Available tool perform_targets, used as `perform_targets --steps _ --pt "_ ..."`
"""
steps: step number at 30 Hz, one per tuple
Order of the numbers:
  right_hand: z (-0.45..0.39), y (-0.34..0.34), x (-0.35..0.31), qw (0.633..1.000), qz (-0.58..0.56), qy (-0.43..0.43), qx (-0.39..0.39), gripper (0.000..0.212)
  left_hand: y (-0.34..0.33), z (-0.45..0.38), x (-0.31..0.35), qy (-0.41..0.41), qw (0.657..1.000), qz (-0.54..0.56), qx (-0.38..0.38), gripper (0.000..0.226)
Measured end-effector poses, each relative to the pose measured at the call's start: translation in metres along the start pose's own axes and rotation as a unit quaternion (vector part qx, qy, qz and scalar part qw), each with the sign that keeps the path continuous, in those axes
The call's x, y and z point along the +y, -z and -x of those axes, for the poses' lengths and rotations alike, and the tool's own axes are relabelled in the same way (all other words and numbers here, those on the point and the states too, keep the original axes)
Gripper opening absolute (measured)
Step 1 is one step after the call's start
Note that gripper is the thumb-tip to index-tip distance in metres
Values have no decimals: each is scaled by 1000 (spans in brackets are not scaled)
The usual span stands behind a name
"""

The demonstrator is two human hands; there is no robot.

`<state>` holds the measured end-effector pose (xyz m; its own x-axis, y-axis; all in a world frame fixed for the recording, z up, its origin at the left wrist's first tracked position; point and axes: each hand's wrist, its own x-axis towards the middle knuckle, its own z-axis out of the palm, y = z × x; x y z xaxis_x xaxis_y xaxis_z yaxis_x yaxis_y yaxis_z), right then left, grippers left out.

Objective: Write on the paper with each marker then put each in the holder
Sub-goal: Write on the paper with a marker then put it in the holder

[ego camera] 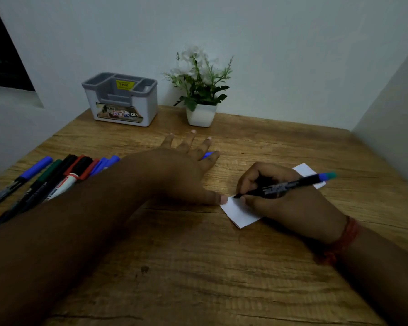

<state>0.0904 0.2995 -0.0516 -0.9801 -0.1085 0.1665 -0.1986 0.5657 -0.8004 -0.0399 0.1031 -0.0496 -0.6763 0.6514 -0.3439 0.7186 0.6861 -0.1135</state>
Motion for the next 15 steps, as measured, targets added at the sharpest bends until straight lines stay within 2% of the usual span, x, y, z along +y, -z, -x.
perform_targets --steps 8,15 --pt "7 -15 -2 998 11 -32 60 13 0 0 -3 8 1000 2 5 120" --pt "8 -15 -2 998 20 -33 52 13 -1 -1 -3 6 1000 8 7 118"
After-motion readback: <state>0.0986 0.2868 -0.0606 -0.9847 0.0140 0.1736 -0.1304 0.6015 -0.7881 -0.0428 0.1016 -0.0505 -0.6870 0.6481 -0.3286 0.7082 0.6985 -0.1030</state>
